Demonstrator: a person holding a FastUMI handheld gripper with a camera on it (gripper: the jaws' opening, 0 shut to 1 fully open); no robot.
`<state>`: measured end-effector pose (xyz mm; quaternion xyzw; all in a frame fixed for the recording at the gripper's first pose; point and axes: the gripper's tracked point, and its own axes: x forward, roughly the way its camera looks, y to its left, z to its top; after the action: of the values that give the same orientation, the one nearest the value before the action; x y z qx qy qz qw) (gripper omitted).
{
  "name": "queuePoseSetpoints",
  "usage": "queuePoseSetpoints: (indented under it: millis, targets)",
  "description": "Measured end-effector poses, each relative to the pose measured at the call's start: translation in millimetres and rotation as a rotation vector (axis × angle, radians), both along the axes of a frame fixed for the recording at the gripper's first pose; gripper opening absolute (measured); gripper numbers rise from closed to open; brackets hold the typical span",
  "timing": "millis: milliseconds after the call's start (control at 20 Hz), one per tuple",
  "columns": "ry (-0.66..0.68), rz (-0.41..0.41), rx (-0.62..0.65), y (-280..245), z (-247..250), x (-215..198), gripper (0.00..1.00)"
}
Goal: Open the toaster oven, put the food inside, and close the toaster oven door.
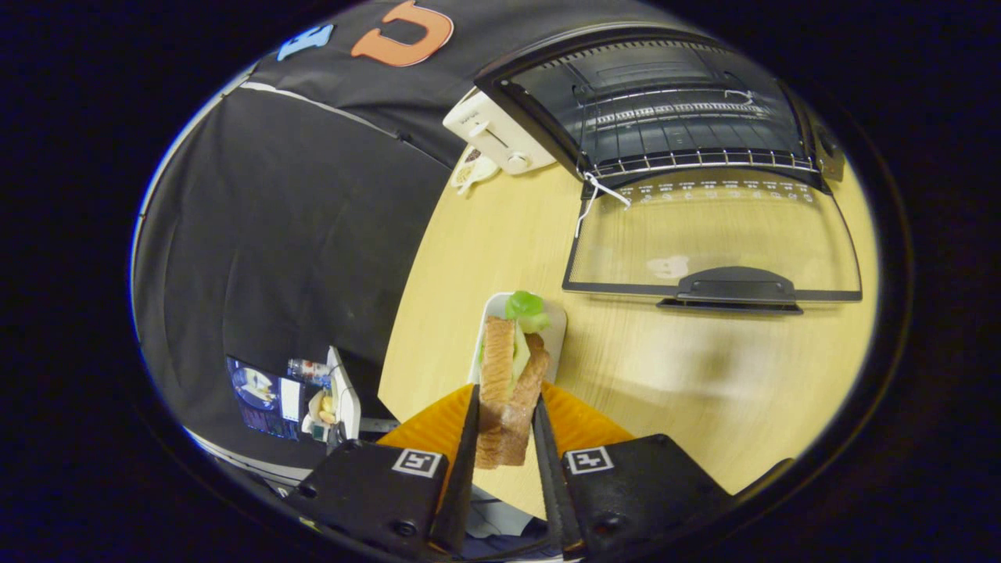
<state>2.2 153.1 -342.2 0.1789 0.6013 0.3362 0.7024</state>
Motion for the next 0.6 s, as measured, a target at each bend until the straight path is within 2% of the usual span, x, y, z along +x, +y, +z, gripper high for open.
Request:
queuePoseSetpoints:
  millis: [300,600]
  targets:
    - [0.036,-0.063,0.126,-2.0,19.0,-7.1,0.4]
    - [0.014,-0.219,0.41,-11.2,60.8,6.4,0.4]
